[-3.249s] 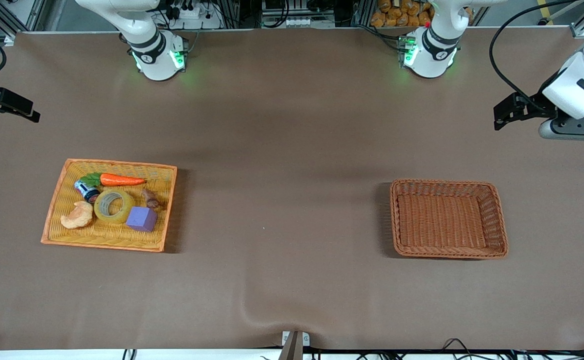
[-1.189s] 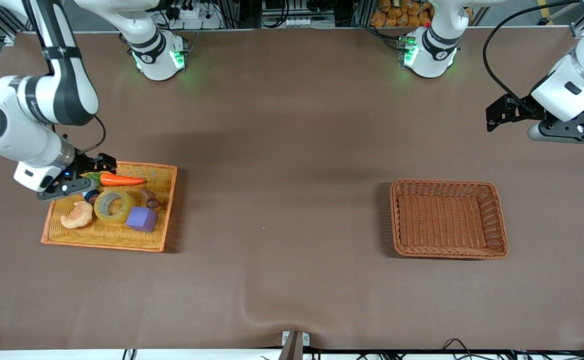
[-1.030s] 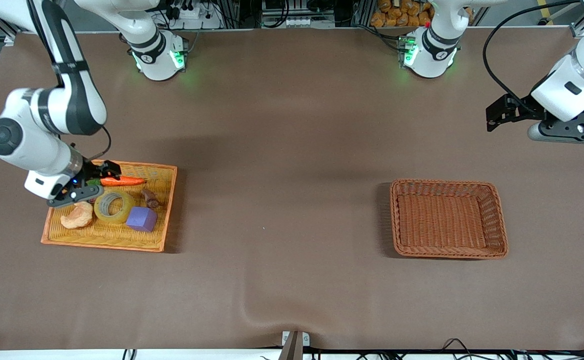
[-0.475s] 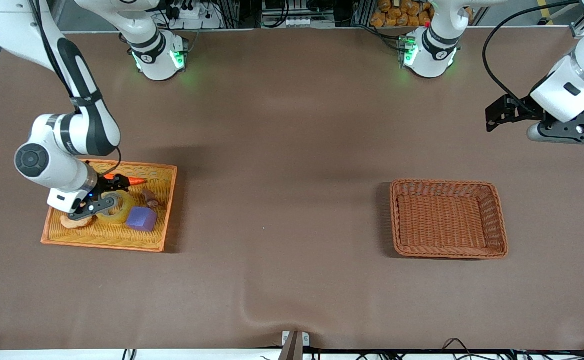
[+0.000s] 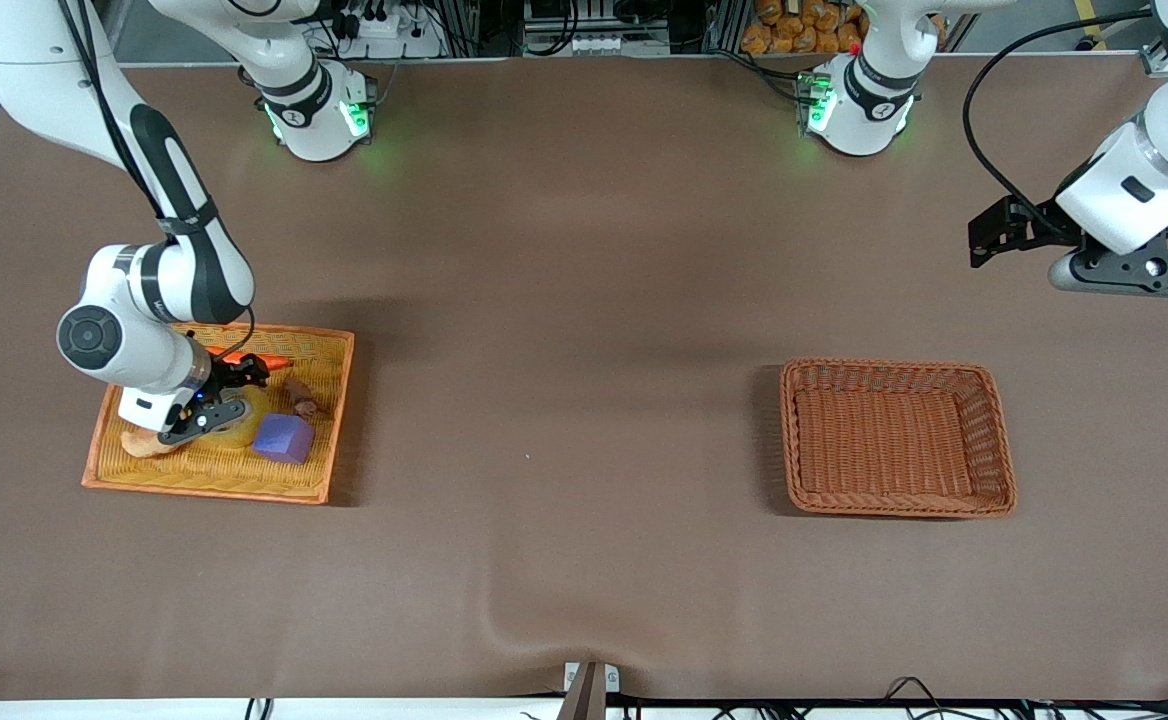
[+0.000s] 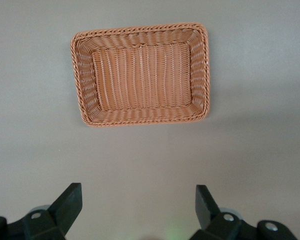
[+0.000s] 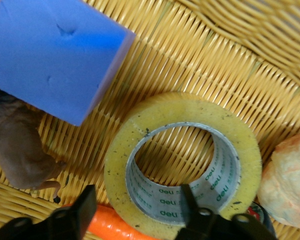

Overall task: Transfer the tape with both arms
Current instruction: 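Lift the tape roll and carry it to the table middle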

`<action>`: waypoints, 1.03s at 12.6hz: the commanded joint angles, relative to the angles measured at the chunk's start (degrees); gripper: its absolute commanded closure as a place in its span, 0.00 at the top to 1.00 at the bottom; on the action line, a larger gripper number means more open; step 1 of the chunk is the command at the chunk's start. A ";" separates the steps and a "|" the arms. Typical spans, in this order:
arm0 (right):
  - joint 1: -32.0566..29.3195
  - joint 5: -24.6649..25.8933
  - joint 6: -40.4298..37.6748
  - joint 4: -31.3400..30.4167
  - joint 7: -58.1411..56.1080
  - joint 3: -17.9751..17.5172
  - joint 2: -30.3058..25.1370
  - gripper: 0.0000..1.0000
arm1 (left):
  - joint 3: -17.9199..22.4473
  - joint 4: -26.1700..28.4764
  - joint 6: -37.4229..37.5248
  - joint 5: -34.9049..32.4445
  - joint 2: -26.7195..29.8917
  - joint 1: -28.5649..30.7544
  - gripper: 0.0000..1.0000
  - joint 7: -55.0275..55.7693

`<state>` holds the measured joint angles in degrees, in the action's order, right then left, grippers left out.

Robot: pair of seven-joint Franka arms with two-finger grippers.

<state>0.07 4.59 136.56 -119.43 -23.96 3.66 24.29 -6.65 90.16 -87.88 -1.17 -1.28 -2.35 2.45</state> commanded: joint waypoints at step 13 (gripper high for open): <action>9.49 -0.98 -38.71 28.00 0.14 -1.64 -3.90 0.00 | 0.94 -3.06 -3.95 3.89 -14.18 2.95 1.00 0.81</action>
<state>6.01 4.28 104.34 -98.30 -24.13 1.87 20.16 -5.92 88.63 -89.90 1.29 -12.80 -1.10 2.59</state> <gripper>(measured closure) 0.784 0.000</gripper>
